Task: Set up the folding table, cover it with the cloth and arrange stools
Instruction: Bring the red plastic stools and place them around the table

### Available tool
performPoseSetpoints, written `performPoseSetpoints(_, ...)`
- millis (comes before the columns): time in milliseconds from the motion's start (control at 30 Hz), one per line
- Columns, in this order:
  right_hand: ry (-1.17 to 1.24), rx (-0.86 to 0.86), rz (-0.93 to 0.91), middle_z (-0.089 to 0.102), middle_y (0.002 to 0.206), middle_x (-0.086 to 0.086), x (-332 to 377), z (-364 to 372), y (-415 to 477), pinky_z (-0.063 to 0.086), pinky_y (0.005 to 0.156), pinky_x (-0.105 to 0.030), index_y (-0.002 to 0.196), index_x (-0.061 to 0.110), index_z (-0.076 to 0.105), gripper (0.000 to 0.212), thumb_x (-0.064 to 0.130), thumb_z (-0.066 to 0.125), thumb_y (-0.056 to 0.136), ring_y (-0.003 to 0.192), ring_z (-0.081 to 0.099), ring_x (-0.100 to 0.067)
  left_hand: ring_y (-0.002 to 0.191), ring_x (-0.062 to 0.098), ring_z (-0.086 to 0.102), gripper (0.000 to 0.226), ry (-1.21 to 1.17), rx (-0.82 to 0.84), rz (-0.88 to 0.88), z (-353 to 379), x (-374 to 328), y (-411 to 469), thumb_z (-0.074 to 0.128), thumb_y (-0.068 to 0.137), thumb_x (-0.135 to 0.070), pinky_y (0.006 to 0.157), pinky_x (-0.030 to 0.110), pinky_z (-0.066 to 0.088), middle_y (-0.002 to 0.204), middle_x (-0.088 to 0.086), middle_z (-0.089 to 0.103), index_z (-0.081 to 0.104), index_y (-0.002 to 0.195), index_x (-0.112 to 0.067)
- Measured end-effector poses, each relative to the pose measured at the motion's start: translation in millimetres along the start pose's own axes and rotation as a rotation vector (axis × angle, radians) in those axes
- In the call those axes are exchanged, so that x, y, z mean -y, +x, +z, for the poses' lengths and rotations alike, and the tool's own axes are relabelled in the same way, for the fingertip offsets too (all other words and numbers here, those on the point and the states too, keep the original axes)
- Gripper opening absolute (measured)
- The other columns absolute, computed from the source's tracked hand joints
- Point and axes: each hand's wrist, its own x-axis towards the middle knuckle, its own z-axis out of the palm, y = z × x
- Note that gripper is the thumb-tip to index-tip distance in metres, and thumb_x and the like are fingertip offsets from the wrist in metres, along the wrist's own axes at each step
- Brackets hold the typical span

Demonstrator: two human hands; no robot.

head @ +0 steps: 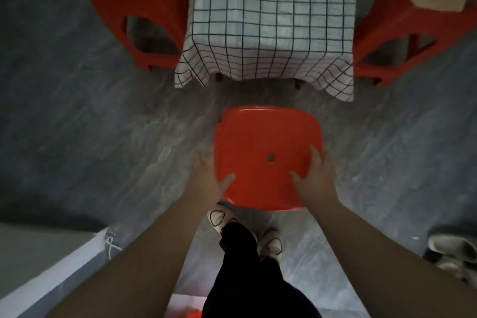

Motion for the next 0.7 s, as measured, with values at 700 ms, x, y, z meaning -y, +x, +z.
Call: performPoseSetpoints(700,0.225,0.08,-0.008,0.025,0.152,-0.012,-69.8,47.4,-74.8,0.037,0.106,-0.036,0.159,0.031,0.003,0.103,0.024,0.075,0.086,0.133,0.042,-0.028,0.135,0.029,0.045,0.105,-0.02,-0.11,0.054,80.9,43.4,-58.1,0.079,0.081,-0.025,0.111,0.044,0.041,0.158,0.011,0.023,0.008,0.156,-0.042)
